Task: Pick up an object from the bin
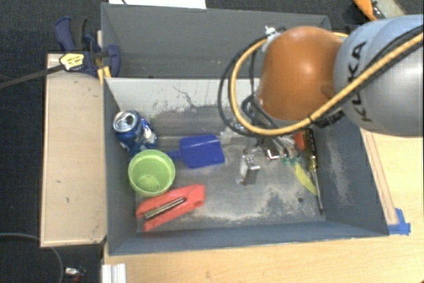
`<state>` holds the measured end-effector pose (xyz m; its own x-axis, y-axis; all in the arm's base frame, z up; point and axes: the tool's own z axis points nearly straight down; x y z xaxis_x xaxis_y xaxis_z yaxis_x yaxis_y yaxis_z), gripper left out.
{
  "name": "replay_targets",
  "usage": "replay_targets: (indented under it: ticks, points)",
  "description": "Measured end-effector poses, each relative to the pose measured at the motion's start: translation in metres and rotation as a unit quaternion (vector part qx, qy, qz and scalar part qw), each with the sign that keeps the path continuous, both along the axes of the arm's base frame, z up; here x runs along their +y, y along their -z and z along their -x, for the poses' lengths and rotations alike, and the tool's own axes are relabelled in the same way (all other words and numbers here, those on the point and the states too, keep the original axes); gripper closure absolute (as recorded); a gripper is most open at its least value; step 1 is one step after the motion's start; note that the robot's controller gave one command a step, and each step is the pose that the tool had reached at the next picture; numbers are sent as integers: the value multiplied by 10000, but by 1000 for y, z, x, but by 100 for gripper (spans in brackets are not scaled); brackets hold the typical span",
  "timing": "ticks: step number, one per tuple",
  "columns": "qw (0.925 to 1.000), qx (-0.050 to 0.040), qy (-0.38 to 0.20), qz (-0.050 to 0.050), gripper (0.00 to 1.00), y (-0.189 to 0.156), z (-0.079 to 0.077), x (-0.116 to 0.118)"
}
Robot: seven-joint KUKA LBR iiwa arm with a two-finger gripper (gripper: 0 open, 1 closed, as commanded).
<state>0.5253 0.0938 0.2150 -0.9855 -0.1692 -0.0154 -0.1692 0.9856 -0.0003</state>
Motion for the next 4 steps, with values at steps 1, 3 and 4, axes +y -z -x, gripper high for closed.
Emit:
replay_targets:
  ticks: [1, 3, 4]
  points:
    - [9999, 76, -147, 3, 0, 29, -2, 23]
    - [9945, 47, -1050, 1, 0, 47, 13, 11]
    - [9999, 36, -106, 2, 0, 77, 12, 32]
